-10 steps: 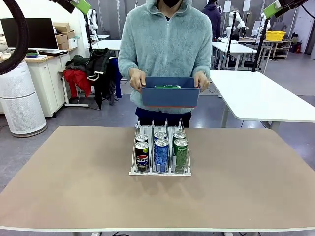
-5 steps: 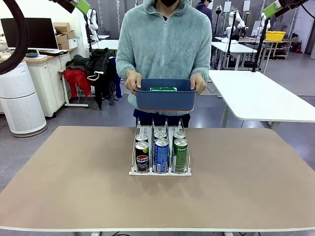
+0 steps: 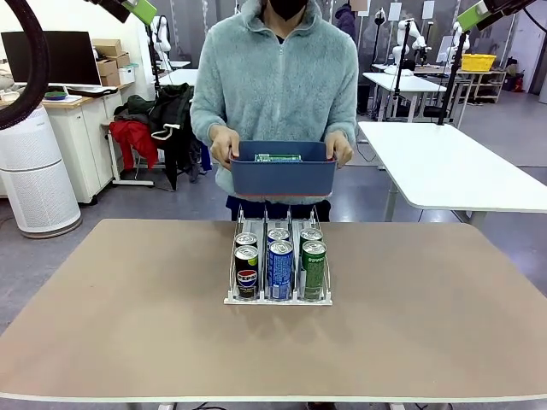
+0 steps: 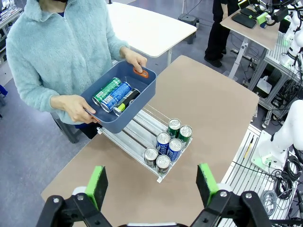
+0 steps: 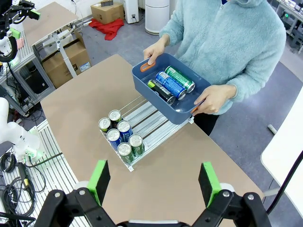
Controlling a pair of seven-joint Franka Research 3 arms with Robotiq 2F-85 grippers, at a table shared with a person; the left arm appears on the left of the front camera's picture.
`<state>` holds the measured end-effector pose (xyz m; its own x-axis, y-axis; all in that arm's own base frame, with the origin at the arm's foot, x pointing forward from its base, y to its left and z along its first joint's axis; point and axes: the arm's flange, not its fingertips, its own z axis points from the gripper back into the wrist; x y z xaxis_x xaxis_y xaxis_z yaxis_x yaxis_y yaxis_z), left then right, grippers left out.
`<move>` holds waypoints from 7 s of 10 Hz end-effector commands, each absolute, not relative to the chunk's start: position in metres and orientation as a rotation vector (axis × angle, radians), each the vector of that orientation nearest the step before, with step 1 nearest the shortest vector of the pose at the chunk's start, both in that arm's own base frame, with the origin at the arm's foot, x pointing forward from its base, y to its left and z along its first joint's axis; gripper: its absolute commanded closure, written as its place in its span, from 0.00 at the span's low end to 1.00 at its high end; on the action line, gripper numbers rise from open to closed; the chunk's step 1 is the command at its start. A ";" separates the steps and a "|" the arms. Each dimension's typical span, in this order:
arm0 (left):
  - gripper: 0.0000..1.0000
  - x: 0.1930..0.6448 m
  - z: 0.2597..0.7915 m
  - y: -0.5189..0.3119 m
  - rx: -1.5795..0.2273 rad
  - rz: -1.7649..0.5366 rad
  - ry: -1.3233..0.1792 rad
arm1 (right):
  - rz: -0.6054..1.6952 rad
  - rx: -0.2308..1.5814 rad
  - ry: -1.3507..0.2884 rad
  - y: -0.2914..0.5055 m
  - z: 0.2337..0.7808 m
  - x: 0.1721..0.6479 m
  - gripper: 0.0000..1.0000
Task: Fill the beverage cans into the dispenser.
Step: Pick up the Sprite handed by the human.
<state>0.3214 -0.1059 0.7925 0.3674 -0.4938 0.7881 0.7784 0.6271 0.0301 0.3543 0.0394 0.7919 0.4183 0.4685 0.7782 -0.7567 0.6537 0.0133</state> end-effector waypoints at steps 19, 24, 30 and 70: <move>0.00 0.321 0.792 -0.106 -0.380 -0.843 -0.859 | 0.795 0.395 -0.829 0.040 0.792 0.354 0.00; 0.00 0.321 0.792 -0.106 -0.380 -0.843 -0.859 | 0.795 0.395 -0.829 0.040 0.792 0.354 0.00; 0.00 0.321 0.792 -0.106 -0.380 -0.843 -0.859 | 0.795 0.395 -0.829 0.040 0.792 0.354 0.00; 0.00 0.321 0.792 -0.106 -0.380 -0.843 -0.859 | 0.663 0.439 -0.617 0.058 0.698 0.501 0.60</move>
<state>0.3211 -0.1061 0.7932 0.3661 -0.4940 0.7887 0.7786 0.6267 0.0311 0.5046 0.0558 0.6992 0.6248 0.4439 0.6423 -0.6939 0.6929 0.1962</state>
